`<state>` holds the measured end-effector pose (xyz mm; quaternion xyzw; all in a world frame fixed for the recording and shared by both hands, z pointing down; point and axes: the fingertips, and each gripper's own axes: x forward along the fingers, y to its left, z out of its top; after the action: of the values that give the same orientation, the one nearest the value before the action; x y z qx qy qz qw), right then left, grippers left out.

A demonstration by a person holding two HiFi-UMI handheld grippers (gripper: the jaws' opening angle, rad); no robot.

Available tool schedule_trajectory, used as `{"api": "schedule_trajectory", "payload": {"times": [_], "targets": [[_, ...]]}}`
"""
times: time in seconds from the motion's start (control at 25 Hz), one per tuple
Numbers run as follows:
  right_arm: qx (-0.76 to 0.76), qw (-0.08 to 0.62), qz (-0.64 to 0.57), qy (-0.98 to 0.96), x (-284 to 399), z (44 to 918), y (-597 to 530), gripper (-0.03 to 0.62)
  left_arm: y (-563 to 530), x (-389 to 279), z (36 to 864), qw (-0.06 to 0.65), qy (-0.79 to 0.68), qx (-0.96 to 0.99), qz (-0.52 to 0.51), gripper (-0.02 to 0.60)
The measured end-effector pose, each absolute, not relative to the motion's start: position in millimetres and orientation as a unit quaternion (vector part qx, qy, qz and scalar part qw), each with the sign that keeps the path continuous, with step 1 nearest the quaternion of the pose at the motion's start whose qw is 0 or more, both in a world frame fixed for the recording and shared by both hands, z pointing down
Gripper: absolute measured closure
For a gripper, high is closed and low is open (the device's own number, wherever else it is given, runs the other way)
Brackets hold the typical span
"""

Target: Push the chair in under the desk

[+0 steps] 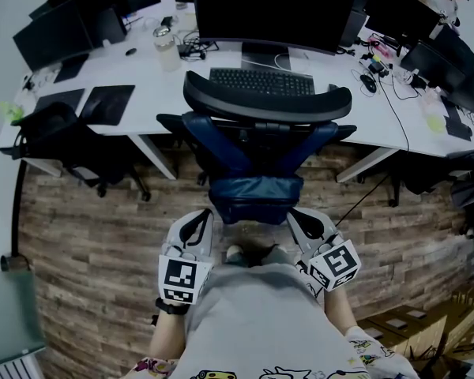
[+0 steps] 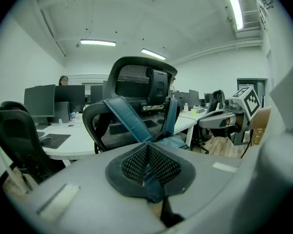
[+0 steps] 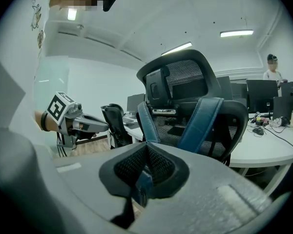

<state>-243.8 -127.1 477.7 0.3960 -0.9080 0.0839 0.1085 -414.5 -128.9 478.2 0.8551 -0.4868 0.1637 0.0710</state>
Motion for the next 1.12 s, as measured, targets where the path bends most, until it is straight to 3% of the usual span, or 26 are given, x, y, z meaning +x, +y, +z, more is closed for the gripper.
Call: {"api": "schedule_trajectory", "payload": {"times": [1.12], "targets": [[0.428, 0.089, 0.095, -0.895, -238, 473, -141, 0.592, -133, -424, 481, 0.070, -0.492, 0.850, 0.173, 0.571]]}}
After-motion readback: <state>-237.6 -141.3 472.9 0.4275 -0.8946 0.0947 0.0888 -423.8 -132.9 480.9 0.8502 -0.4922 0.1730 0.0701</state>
